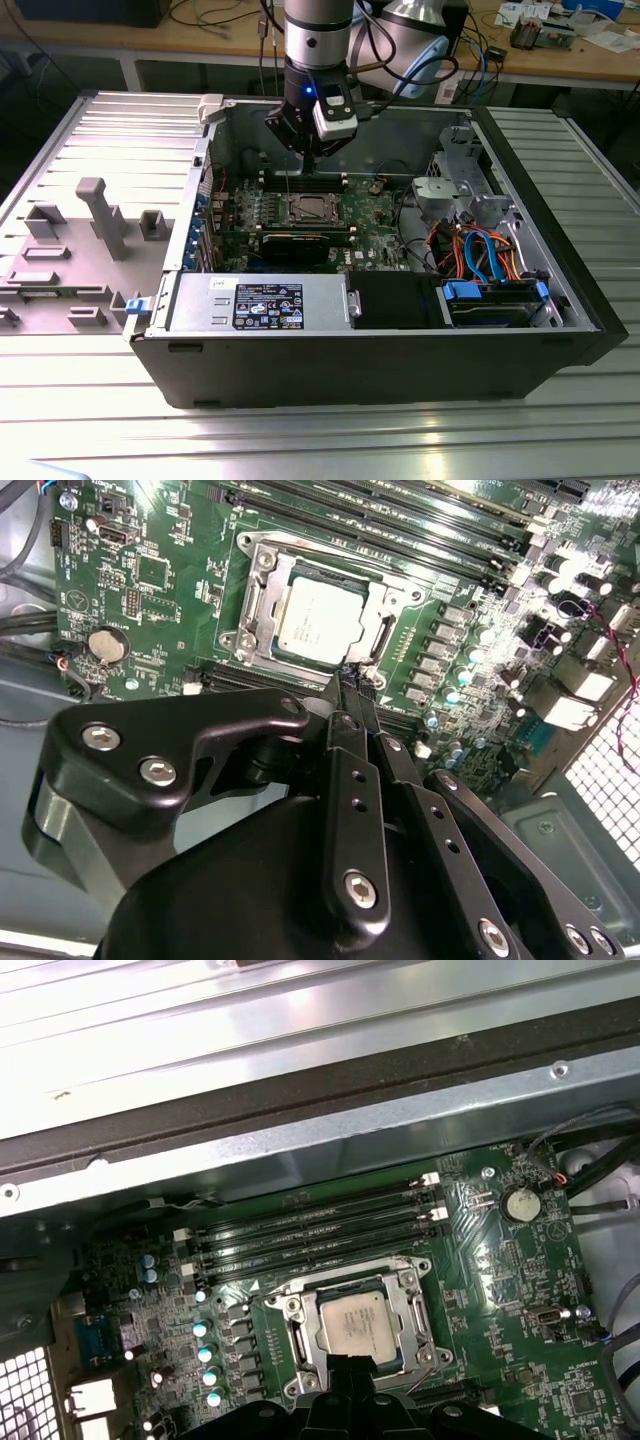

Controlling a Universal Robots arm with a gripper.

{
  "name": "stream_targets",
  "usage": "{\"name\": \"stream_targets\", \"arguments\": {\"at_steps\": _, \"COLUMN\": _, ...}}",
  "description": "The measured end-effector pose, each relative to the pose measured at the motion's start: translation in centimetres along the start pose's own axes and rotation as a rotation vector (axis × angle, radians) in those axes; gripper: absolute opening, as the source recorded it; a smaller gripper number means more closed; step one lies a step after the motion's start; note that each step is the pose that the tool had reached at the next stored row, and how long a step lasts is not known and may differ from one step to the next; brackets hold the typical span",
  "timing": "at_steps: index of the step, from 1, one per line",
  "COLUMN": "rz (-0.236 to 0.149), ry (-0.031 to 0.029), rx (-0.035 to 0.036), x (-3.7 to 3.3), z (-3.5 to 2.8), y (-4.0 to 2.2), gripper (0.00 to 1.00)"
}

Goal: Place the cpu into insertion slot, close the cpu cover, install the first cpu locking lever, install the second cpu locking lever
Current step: 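Install the first cpu locking lever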

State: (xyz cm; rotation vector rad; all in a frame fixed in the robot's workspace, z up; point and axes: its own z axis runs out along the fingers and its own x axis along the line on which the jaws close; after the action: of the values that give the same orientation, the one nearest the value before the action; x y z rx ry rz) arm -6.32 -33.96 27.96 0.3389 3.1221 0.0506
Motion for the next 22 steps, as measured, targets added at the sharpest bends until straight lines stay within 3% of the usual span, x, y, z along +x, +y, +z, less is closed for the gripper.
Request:
{"name": "stream_targets", "arguments": {"at_steps": 10, "rz": -0.024, "ry": 0.0007, "rx": 0.0000, "x": 0.06, "z": 0.00, "y": -0.01, "gripper": 0.11}}
{"name": "stream_targets", "arguments": {"at_steps": 16, "rz": -0.043, "ry": 0.0015, "rx": -0.0004, "x": 0.70, "z": 0.05, "y": -0.15, "gripper": 0.11}}
{"name": "stream_targets", "arguments": {"at_steps": 22, "rz": -0.061, "ry": 0.0020, "rx": -0.0002, "x": 0.74, "z": 0.04, "y": -0.17, "gripper": 0.11}}
